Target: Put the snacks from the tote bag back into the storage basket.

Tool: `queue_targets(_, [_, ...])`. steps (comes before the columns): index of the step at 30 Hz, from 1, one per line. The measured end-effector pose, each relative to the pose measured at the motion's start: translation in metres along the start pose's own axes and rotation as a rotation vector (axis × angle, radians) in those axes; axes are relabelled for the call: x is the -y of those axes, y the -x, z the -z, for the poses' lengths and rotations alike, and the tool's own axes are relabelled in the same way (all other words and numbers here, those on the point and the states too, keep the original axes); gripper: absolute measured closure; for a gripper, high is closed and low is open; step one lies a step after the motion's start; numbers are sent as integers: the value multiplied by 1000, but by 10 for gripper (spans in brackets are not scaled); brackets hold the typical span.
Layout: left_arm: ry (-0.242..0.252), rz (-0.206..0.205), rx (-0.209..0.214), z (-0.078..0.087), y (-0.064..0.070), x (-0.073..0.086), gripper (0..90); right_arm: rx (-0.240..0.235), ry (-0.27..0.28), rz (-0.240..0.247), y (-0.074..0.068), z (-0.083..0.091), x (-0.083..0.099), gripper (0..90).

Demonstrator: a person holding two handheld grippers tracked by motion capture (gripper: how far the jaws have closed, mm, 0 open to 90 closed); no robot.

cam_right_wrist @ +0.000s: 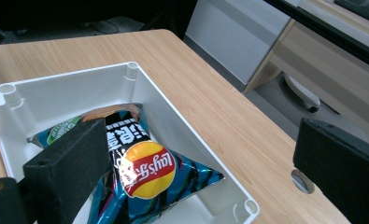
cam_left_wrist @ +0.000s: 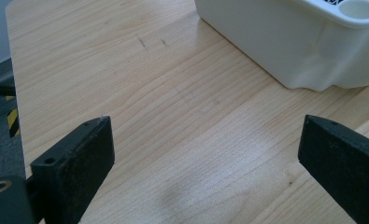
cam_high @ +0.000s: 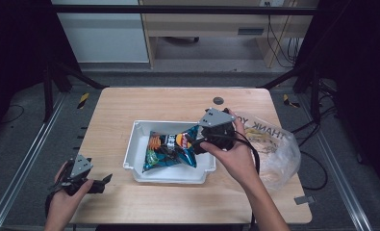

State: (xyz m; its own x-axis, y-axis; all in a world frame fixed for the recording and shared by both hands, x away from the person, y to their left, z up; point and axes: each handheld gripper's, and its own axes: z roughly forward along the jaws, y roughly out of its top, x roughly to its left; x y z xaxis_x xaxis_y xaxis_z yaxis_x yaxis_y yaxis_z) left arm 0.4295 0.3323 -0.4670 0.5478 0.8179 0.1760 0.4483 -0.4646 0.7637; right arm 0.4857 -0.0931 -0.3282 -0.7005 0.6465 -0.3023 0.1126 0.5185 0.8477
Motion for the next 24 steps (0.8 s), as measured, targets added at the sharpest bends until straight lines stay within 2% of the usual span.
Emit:
queue_targets(12, [0, 1, 1, 0, 0, 0, 33, 67, 14, -54, 17, 21, 14, 38])
queue_targets(24, [-2, 2, 1, 0, 0, 0, 33, 146, 11, -117, 35, 41, 39, 38])
